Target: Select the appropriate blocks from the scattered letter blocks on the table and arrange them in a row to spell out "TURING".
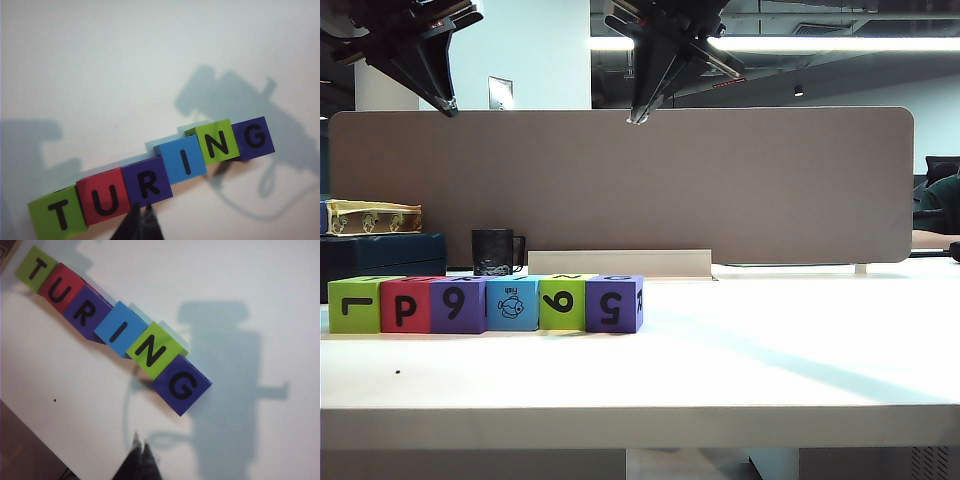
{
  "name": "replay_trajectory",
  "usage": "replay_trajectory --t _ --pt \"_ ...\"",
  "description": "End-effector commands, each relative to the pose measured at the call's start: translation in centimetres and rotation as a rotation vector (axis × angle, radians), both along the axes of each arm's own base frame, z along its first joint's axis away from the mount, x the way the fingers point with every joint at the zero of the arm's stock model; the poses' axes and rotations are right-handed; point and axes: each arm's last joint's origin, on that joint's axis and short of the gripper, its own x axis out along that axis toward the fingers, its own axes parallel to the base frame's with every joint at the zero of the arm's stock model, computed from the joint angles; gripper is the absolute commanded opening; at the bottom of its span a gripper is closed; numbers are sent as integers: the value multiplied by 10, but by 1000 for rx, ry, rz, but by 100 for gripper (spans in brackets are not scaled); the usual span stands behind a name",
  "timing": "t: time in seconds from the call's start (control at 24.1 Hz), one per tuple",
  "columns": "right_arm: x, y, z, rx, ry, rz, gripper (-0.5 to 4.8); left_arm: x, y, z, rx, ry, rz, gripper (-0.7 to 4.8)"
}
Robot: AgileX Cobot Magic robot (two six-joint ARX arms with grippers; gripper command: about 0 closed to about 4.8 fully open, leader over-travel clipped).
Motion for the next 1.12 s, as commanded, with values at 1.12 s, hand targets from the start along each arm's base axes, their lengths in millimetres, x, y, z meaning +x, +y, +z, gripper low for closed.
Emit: replay_trajectory --t 1.12 --pt "-9 -51 16 66 -264 -144 -1 0 0 3 -3 -20 -9 -6"
